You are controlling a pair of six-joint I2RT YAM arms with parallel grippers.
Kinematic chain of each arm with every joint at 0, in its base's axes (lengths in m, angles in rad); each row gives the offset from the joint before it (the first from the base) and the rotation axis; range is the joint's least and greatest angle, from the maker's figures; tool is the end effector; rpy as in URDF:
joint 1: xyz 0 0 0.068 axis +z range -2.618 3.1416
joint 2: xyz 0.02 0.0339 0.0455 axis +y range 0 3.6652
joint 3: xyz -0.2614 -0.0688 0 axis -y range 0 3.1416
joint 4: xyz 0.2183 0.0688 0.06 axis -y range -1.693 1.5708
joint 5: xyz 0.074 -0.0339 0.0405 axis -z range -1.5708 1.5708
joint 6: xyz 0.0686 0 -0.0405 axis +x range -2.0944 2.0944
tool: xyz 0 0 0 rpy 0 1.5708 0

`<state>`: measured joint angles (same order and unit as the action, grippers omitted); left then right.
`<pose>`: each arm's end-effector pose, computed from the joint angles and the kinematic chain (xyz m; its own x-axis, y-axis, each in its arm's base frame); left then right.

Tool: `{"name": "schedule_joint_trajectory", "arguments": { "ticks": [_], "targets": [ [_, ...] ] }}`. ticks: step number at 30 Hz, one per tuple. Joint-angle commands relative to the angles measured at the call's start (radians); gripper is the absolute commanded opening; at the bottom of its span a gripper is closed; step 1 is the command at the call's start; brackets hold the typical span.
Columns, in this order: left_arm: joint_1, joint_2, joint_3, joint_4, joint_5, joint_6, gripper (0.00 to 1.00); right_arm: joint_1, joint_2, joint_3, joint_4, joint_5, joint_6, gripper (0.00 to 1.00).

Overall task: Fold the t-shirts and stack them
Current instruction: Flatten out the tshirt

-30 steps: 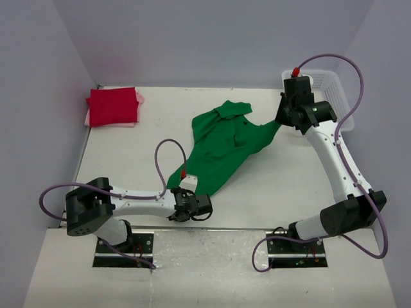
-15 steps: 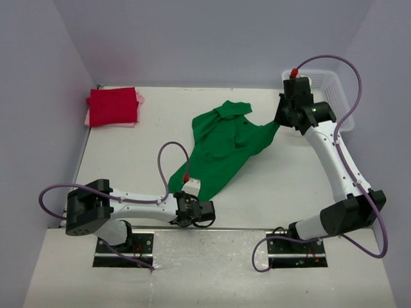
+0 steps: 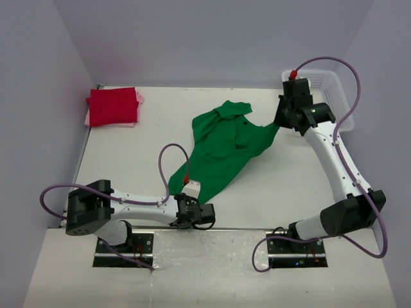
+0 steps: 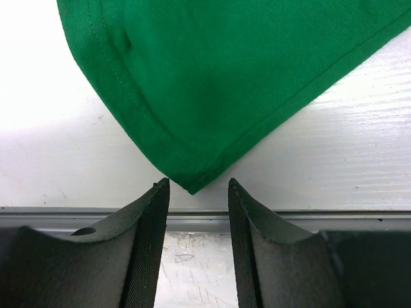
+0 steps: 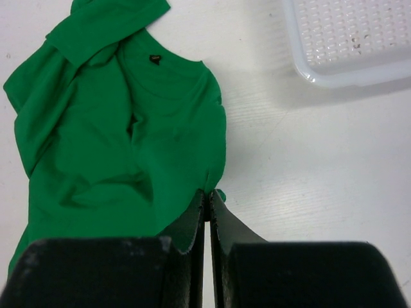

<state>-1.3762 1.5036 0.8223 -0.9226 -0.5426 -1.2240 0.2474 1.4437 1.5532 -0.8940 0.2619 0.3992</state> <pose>0.0745 -0.1947 0.1508 -0.8590 0.1933 -0.4741 0.1049 0.9728 0.2065 0.2919 0.0554 0.3572 -0.6540 0.2220 -0.7232 0.2120 0.9714 0.1066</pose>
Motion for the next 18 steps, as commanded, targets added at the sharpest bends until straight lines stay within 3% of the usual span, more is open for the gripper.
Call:
{"name": "schedule_joint_trajectory", "arguments": {
  "ticks": [1, 18],
  "targets": [
    [-0.004, 0.004, -0.003, 0.019, -0.023, -0.042, 0.43, -0.003, -0.042, -0.001, 0.035, -0.019, -0.016, 0.00],
    [-0.003, 0.061, -0.037, 0.100, -0.013, -0.019, 0.29, -0.003, -0.065, -0.030, 0.050, -0.036, -0.017, 0.00]
  ]
}}
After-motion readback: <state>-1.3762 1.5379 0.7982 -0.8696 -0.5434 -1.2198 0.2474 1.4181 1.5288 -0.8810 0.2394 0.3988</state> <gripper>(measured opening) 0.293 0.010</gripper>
